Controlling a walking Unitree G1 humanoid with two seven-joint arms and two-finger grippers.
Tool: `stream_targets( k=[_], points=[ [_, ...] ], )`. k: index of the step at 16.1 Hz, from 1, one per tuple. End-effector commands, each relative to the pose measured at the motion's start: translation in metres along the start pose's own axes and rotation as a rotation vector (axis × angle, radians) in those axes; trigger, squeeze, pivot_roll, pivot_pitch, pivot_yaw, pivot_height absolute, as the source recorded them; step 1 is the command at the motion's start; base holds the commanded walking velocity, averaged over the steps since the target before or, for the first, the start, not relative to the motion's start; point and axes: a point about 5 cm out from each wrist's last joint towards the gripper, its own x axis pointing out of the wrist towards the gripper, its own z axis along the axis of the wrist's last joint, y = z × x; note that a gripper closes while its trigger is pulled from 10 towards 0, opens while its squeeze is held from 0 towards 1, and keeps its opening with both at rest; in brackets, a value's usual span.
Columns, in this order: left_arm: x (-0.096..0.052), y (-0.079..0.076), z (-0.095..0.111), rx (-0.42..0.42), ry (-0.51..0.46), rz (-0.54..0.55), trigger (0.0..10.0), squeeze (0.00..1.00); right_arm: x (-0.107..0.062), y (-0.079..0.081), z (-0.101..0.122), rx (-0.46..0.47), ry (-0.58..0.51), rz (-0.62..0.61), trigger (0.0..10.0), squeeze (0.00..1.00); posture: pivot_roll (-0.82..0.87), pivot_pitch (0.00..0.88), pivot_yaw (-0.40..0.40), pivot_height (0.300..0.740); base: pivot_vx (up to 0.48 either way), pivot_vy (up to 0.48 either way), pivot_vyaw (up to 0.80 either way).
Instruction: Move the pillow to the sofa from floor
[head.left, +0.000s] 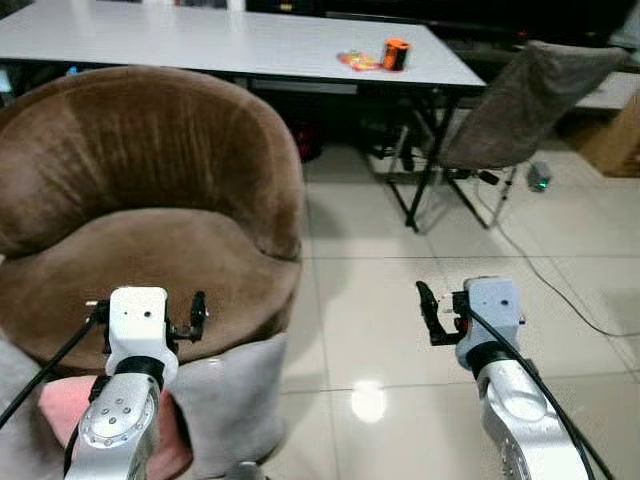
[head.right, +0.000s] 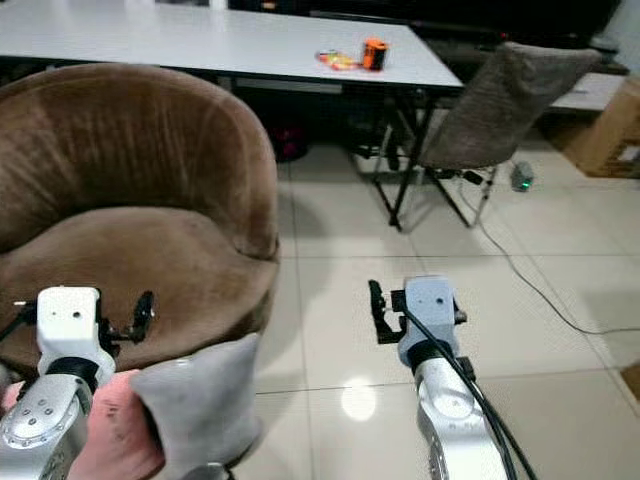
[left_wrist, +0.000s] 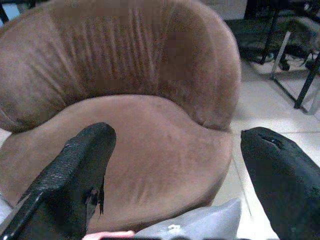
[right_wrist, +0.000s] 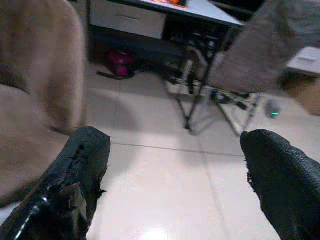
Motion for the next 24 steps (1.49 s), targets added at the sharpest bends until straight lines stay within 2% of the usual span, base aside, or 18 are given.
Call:
stream_targets(
  k=[1,2,3,4,6,8,9,11,13,14,15,17,18,20,22,24],
  points=[
    [-0.002,-0.006,0.005,0.0,-0.023,-0.017,10.0,0.0,0.003,-0.007,0.003,-0.009,-0.046,0.0,10.0,0.0,-0.03,0.027,-0.082,0.74,0.0,0.0,0.0],
    [0.0,-0.008,0.008,-0.041,-0.052,-0.031,10.0,0.0,0.004,-0.012,0.002,0.158,-0.012,0.003,10.0,0.0,-0.04,0.006,-0.063,0.74,0.0,0.0,0.0],
    [0.0,-0.009,0.009,-0.056,-0.065,-0.041,10.0,0.0,0.004,-0.013,0.002,0.18,0.007,0.002,10.0,0.0,-0.04,0.008,-0.063,0.74,0.0,0.0,0.0],
    [0.004,-0.012,0.009,-0.033,-0.075,-0.055,10.0,0.0,0.004,-0.014,0.001,0.254,0.009,-0.008,10.0,0.0,-0.05,0.006,-0.062,0.74,0.0,0.0,0.0],
    [0.007,-0.013,0.009,-0.005,-0.072,-0.075,10.0,0.0,0.006,-0.014,0.001,0.201,0.007,-0.023,10.0,0.0,-0.06,0.011,-0.052,0.74,0.0,0.0,0.0],
    [0.006,-0.013,0.009,-0.008,-0.079,-0.077,10.0,0.0,0.007,-0.015,0.002,0.19,0.002,-0.017,10.0,0.0,-0.06,0.0,-0.058,0.74,0.0,0.0,0.0],
    [0.006,-0.014,0.009,-0.011,-0.082,-0.074,10.0,0.0,0.009,-0.016,0.0,0.132,0.038,-0.053,10.0,0.0,-0.06,0.0,-0.058,0.74,0.0,-0.364,0.0],
    [0.008,-0.015,0.007,-0.059,-0.075,-0.073,10.0,0.0,0.011,-0.012,0.005,0.079,-0.001,-0.026,10.0,0.0,-0.06,0.0,-0.059,0.74,0.0,-0.154,0.0],
    [0.01,-0.017,0.008,-0.03,-0.082,-0.083,10.0,0.0,0.01,-0.005,0.007,0.03,-0.013,0.048,10.0,0.0,-0.07,0.0,-0.053,0.74,0.0,0.0,0.4],
    [0.012,-0.018,0.009,-0.024,-0.086,-0.087,10.0,0.0,0.011,-0.002,0.008,0.08,-0.024,0.068,10.0,0.0,-0.07,0.0,-0.05,0.74,0.0,0.0,0.8],
    [0.012,-0.018,0.01,-0.023,-0.088,-0.087,10.0,0.0,0.011,-0.002,0.009,0.084,-0.024,0.071,10.0,0.0,-0.07,0.0,-0.05,0.74,0.0,0.0,0.8],
    [0.019,-0.017,0.012,0.013,-0.096,-0.084,10.0,0.0,0.015,-0.006,0.009,-0.01,-0.036,0.015,10.0,0.0,-0.07,0.0,-0.025,0.74,0.0,0.0,0.8],
    [0.023,-0.015,0.011,0.046,-0.099,-0.072,10.0,0.0,0.015,-0.006,0.008,0.004,-0.036,0.013,10.0,0.0,-0.07,0.0,-0.023,0.74,0.0,0.0,0.8],
    [0.025,-0.011,0.014,0.059,-0.105,-0.051,10.0,0.0,0.014,-0.002,0.006,0.04,-0.024,0.075,10.0,0.0,-0.05,0.0,-0.034,0.74,0.0,0.0,0.8],
    [0.027,-0.005,0.014,0.068,-0.1,-0.026,10.0,0.0,0.018,0.007,0.008,0.023,-0.031,0.111,10.0,0.0,-0.04,0.0,-0.038,0.74,0.0,0.0,0.8],
    [0.028,-0.005,0.015,0.079,-0.107,-0.023,10.0,0.0,0.02,0.008,0.009,0.023,-0.036,0.104,10.0,0.0,-0.03,0.0,-0.04,0.74,0.0,0.0,0.8]
  ],
)
